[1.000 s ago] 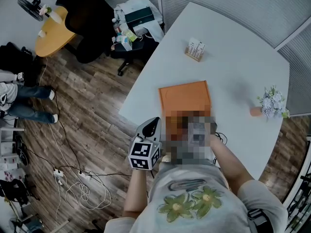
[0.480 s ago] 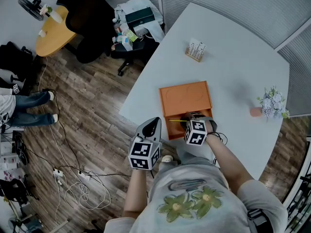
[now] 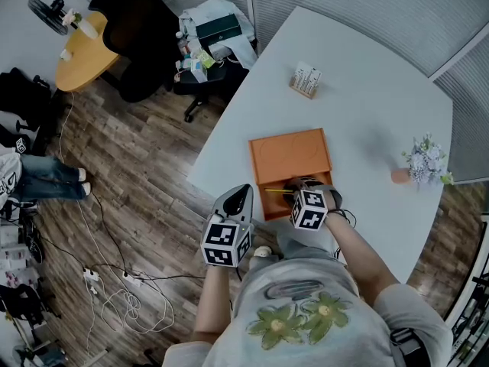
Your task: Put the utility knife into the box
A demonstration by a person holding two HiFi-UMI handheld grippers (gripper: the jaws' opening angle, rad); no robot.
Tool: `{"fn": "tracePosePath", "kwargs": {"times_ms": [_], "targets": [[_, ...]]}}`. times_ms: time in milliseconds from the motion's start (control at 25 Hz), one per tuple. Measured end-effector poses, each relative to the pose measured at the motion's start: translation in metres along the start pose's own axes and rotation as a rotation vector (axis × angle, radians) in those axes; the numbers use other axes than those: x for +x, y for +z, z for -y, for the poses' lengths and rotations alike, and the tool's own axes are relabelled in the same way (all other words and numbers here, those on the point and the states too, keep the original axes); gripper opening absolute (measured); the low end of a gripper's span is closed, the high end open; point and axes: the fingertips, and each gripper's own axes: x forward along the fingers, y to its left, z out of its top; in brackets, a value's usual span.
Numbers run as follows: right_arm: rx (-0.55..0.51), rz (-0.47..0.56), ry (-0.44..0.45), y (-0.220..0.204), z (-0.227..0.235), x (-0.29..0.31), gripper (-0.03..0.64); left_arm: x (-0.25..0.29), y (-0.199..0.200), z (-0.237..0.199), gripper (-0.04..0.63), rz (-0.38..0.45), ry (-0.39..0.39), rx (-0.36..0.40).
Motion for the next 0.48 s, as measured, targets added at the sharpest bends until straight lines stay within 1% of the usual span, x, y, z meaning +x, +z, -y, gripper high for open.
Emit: {"fn": "tracePosePath", "kwargs": {"times_ms": [160, 360, 480], "targets": [[0.023, 0.050, -0.037, 0.010, 0.005, -0.019, 0.083, -0.001, 0.005, 0.001, 0.000, 0.008, -0.004, 0.009], [0.067, 0.138, -0.110, 0.033, 0.016, -0.051, 0.083, -0.006, 0.012, 0.002, 0.000, 0.025, -0.014, 0.022], [0.077, 0.188, -0.154, 0.047, 0.020, -0.073, 0.083, -0.010, 0.017, 0.005, 0.000, 0.034, -0.022, 0.030]]}}
